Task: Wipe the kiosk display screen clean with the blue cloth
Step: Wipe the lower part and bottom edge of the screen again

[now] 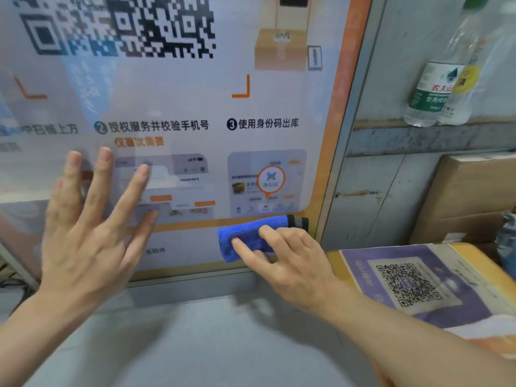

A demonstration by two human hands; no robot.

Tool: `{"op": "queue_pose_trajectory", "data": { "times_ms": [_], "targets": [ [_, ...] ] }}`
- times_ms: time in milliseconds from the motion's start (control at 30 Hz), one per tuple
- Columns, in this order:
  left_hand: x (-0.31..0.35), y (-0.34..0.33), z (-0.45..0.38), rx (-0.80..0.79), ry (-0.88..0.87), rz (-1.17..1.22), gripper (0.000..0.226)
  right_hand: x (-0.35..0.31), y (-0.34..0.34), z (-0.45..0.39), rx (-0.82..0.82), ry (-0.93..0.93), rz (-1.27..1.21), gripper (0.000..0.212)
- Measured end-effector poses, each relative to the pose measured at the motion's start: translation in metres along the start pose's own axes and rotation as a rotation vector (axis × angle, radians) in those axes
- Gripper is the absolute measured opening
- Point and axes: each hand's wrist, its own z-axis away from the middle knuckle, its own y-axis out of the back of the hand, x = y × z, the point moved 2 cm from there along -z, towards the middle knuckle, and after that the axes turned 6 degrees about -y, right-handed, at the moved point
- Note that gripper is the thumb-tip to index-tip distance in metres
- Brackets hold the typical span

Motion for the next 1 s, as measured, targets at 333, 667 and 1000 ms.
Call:
{"op": "queue_pose_trajectory", "data": {
  "times_ms": [333,667,1000],
  "targets": [
    [0.002,-0.004,0.006,-0.022,0.016,-0.059,0.06,0.01,0.004,-0.034,0.151,-0.125,0.063,0.052],
    [-0.004,-0.005,0.007,-0.033,0.007,-0.069,0.059,-0.028,-0.017,-0.016,0.073,-0.04,0.045,0.045],
    [-0.035,0.008,0.018,-0.02,-0.022,-0.046,0.059,0.005,-0.007,-0.029,0.156,-0.074,0.145,0.061]
  ]
}}
